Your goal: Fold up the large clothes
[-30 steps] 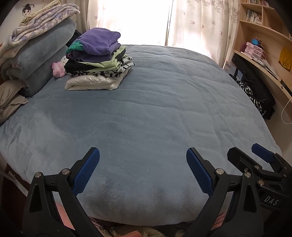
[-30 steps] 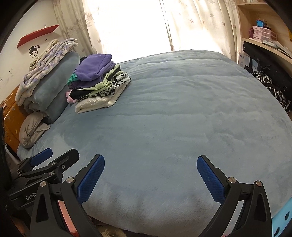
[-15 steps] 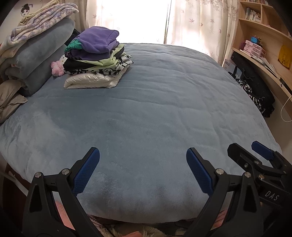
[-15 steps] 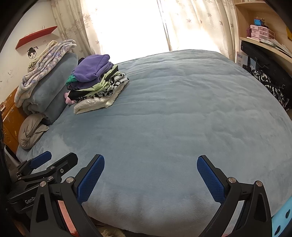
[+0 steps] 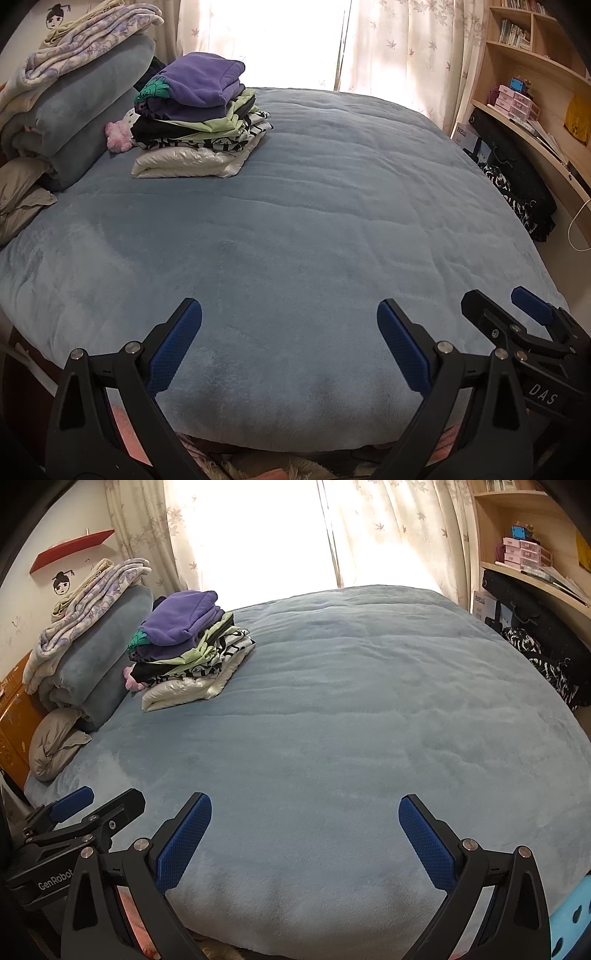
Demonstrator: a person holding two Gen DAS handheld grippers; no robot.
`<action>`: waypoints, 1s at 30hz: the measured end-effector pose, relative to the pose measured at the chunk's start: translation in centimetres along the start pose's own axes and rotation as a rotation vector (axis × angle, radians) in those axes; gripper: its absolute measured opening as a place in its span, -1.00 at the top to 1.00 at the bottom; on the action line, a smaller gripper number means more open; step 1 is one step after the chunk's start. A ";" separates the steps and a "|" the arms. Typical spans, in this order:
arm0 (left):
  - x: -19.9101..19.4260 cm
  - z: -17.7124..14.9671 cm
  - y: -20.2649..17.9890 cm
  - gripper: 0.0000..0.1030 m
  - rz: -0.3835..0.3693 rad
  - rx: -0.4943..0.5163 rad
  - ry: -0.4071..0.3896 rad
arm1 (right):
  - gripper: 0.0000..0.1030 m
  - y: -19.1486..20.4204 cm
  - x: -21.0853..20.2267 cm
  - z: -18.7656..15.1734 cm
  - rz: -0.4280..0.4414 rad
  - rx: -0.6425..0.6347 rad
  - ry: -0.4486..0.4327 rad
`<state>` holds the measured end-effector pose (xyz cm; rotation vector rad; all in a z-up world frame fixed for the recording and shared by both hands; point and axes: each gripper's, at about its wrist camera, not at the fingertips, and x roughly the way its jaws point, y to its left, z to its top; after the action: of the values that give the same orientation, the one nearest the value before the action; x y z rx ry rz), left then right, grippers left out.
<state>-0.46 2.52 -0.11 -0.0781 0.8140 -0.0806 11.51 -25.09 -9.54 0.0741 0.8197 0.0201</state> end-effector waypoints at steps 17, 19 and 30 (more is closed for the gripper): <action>0.3 -0.3 0.1 -0.85 0.012 -0.005 0.016 | -0.99 0.3 0.8 0.0 -0.010 0.002 0.010; 0.4 -0.4 0.0 -0.84 0.013 -0.003 0.016 | -0.99 0.3 0.7 0.0 -0.010 0.001 0.009; 0.8 -0.5 -0.7 -0.82 0.037 0.016 0.013 | -0.99 -0.1 1.7 0.2 -0.016 0.001 0.016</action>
<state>-0.37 1.70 -0.96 -0.0472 0.8274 -0.0532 12.85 -25.09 -10.68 0.0678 0.8359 0.0049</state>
